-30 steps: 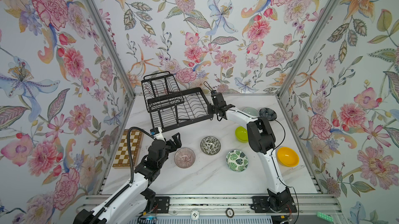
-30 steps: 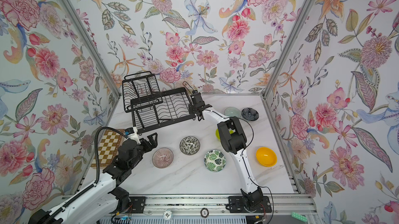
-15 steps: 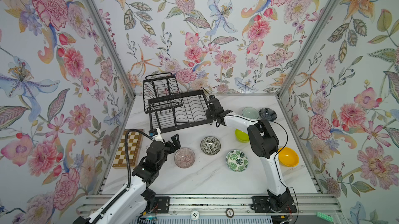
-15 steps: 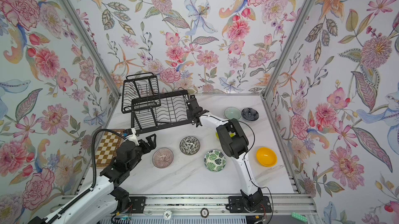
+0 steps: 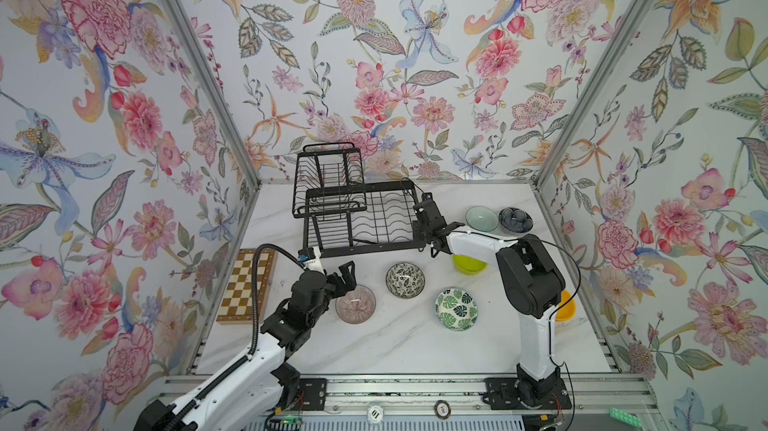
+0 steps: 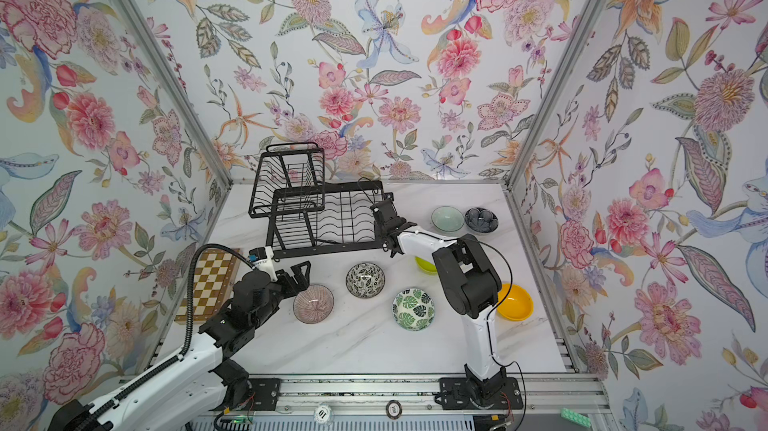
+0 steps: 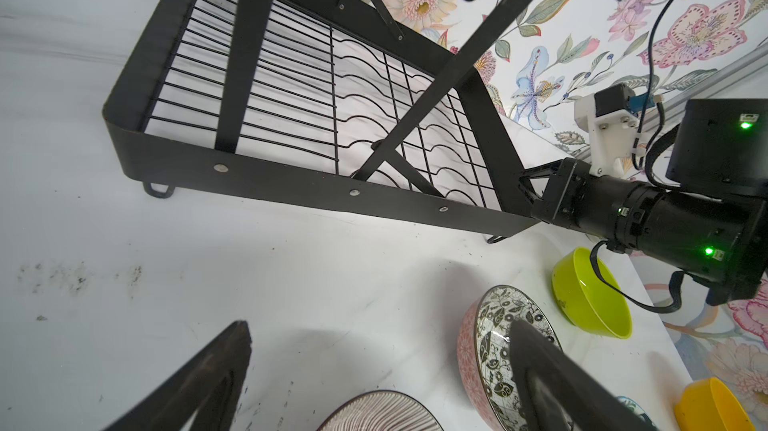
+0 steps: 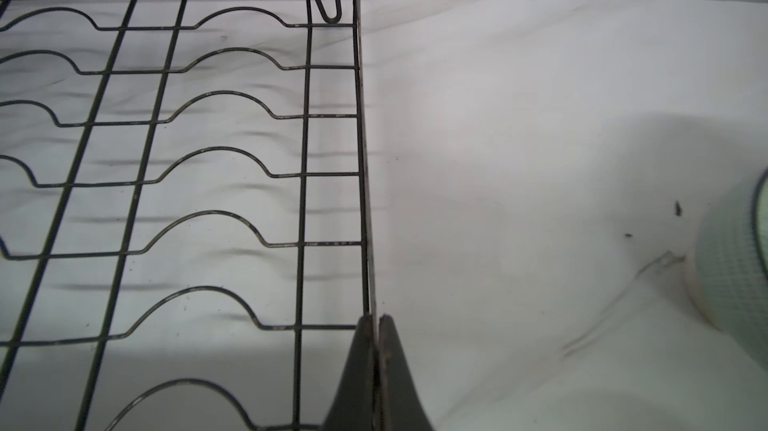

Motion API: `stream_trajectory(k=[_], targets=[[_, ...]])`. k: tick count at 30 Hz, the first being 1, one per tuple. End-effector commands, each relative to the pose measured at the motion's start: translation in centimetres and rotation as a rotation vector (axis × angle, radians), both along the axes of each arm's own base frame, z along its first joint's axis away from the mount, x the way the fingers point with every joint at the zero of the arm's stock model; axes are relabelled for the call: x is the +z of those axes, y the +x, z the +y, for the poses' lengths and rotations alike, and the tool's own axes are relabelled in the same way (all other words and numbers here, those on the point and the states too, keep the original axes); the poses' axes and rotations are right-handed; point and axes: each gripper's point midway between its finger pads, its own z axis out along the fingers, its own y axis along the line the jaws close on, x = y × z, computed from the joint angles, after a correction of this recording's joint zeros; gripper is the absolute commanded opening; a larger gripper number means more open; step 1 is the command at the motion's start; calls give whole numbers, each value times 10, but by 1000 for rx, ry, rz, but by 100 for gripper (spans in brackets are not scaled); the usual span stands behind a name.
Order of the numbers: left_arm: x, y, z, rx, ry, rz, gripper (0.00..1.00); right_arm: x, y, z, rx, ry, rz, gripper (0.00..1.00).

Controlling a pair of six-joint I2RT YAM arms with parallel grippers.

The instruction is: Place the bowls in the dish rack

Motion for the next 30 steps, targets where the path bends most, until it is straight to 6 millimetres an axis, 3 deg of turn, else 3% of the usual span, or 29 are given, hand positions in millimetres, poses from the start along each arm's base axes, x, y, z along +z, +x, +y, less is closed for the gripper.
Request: stream_trajectory(k=[1, 8, 12, 17, 23, 30], targets=[[18, 7, -9, 3, -13, -36, 99, 37, 13, -61, -206, 6, -115, 0], [16, 8, -18, 1, -5, -30, 99, 46, 9, -75, -160, -30, -130, 0], [16, 9, -17, 14, 3, -26, 99, 40, 12, -77, -149, -38, -132, 0], [16, 9, -7, 57, 30, -27, 99, 37, 18, -62, -43, -88, -158, 0], [9, 9, 8, 121, 126, 17, 99, 32, 15, -64, -12, -121, -139, 0], [-6, 10, 7, 116, 184, 90, 99, 27, 14, -63, 12, -116, -114, 11]])
